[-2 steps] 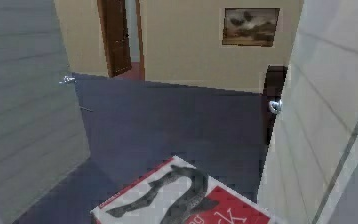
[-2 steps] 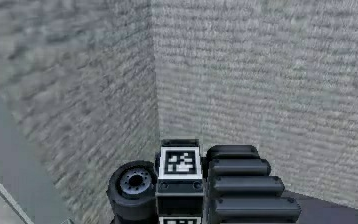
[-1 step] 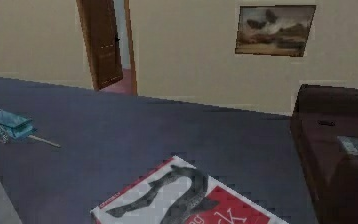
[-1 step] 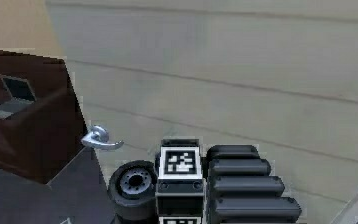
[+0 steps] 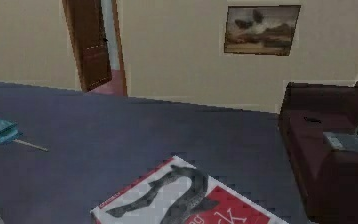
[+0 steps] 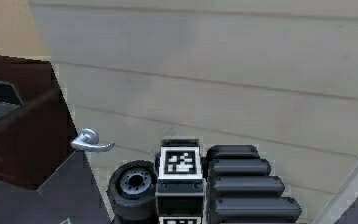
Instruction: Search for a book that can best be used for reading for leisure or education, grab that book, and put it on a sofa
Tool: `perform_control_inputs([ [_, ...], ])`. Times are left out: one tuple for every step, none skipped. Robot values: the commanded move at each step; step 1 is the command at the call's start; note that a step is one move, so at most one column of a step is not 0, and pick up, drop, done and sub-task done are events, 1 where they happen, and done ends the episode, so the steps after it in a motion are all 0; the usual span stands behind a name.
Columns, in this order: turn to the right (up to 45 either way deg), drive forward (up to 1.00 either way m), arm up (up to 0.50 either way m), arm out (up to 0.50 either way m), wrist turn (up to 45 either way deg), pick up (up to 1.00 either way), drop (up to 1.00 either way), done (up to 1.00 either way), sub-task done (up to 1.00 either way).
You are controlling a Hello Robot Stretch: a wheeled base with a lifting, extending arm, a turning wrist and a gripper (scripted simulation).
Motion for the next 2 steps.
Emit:
perform_control_inputs([
  [-45.0,0.0,0.0,0.0,0.0,0.0,0.0,0.0,0.0],
  [-45.0,0.0,0.0,0.0,0.0,0.0,0.0,0.0,0.0],
])
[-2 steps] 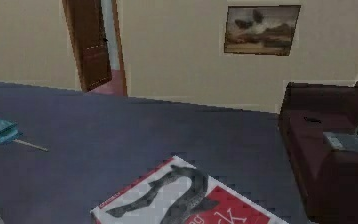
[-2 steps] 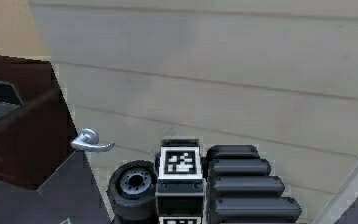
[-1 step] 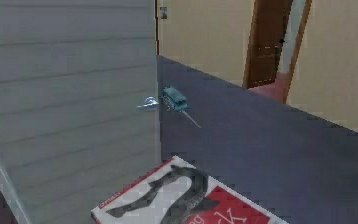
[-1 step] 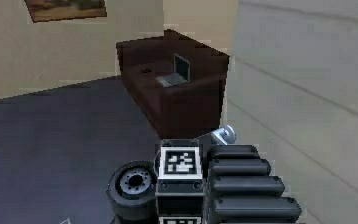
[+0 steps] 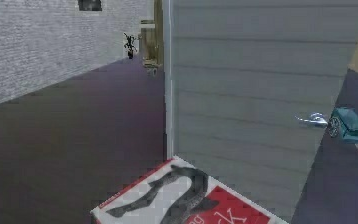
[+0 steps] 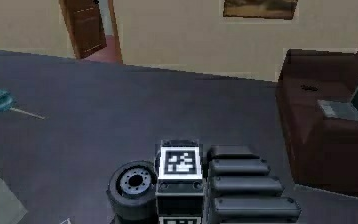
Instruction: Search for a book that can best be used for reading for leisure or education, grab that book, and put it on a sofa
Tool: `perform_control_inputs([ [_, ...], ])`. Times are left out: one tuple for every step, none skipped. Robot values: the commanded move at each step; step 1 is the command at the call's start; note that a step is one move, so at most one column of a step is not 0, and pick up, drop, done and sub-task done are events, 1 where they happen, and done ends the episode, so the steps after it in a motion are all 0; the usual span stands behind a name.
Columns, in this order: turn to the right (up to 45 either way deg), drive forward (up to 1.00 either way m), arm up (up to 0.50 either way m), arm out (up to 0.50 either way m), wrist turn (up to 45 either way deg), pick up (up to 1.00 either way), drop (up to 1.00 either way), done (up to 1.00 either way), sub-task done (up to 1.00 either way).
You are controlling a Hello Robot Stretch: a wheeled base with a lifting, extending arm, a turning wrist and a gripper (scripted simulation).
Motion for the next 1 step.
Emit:
perform_control_inputs([
  [-6.0,0.0,0.0,0.0,0.0,0.0,0.0,0.0,0.0],
])
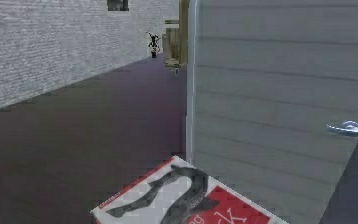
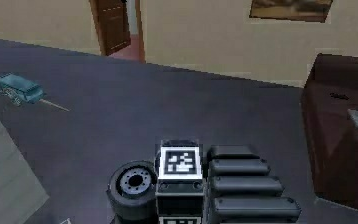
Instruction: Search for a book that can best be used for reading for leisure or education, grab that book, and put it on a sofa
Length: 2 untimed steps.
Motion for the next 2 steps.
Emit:
perform_control_inputs([
  [0.0,0.1,0.0,0.0,0.0,0.0,0.0,0.0,0.0],
  [45.0,0.0,0.0,0.0,0.0,0.0,0.0,0.0,0.0],
])
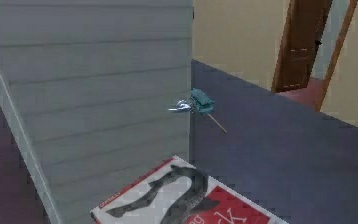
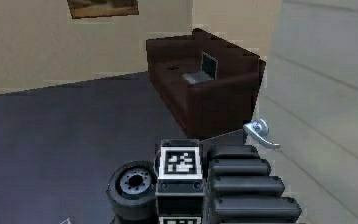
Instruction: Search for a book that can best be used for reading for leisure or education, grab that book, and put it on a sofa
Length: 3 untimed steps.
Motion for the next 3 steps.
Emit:
perform_control_inputs([
  [18.0,0.0,0.0,0.0,0.0,0.0,0.0,0.0,0.0],
  [0.0,0.25,0.0,0.0,0.0,0.0,0.0,0.0,0.0],
  [45.0,0.0,0.0,0.0,0.0,0.0,0.0,0.0,0.0],
])
